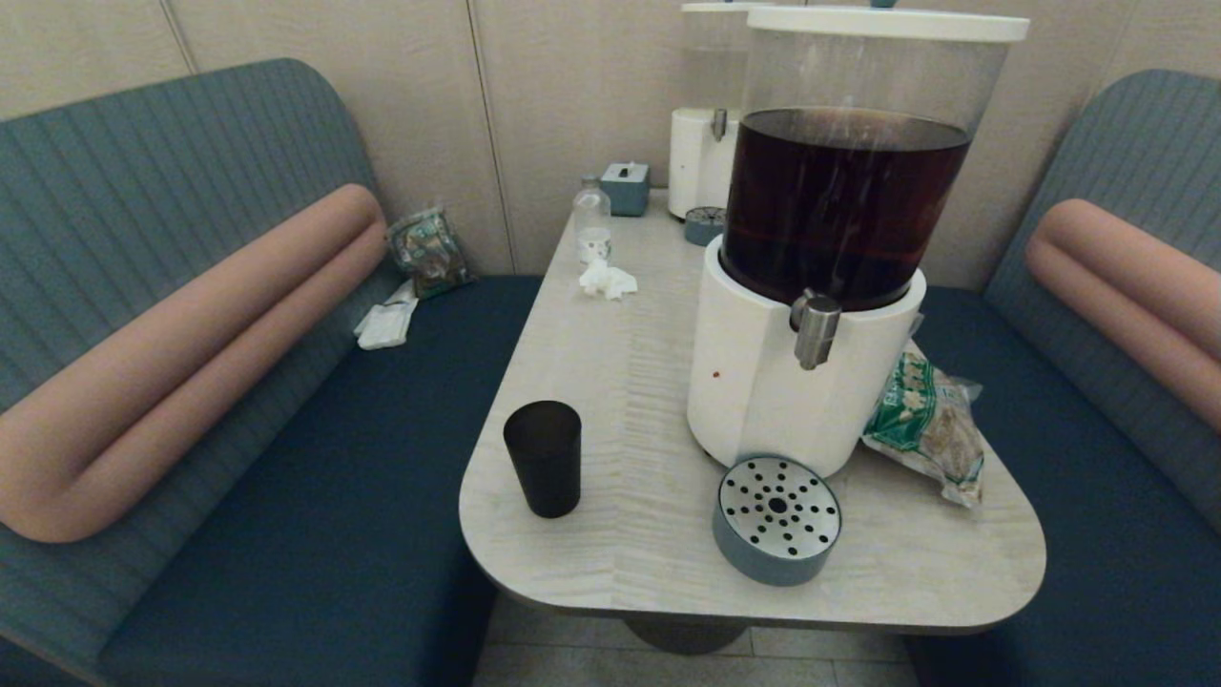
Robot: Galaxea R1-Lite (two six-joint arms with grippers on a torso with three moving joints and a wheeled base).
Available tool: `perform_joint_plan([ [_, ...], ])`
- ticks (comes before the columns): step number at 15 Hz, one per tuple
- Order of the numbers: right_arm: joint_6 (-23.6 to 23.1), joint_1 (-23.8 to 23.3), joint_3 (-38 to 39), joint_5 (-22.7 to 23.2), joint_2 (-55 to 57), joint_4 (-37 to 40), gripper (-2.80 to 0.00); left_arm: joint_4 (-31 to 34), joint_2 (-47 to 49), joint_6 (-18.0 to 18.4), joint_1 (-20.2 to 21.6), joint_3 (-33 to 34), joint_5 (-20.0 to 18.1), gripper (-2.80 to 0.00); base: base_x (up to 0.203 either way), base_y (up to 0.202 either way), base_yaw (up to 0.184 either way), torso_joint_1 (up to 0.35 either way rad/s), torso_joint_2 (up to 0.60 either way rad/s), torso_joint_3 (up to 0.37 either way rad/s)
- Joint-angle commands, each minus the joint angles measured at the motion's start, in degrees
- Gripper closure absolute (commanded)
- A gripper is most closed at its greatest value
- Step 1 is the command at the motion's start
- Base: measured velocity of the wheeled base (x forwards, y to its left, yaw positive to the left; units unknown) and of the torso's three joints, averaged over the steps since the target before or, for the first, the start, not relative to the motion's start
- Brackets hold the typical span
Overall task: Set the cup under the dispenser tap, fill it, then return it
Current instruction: Pick up the cup
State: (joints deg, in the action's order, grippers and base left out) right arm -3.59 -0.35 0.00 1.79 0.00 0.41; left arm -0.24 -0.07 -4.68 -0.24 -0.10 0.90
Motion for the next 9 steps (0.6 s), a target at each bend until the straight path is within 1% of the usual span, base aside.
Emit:
perform_joint_plan([
  [1, 0.08, -0.05, 0.0, -0.03, 0.0, 0.02, 0.0, 0.07, 0.14, 0.29, -0.02, 0.01, -0.02, 0.0, 0.0, 0.0, 0.0, 0.0, 0.0, 0.0],
  [6, -0.01, 0.0, 0.0, -0.03, 0.0, 0.02, 0.0, 0.38, 0.07, 0.04, -0.02, -0.13, 0.08, 0.0, 0.0, 0.0, 0.0, 0.0, 0.0, 0.0],
  [8, 0.02, -0.05, 0.0, -0.03, 0.0, 0.02, 0.0, 0.32, 0.07, 0.79, -0.02, -0.11, 0.05, 0.0, 0.0, 0.0, 0.0, 0.0, 0.0, 0.0],
  [9, -0.01, 0.0, 0.0, -0.03, 0.0, 0.02, 0.0, 0.18, 0.07, 2.09, -0.02, -0.85, -0.09, 0.0, 0.0, 0.0, 0.0, 0.0, 0.0, 0.0],
])
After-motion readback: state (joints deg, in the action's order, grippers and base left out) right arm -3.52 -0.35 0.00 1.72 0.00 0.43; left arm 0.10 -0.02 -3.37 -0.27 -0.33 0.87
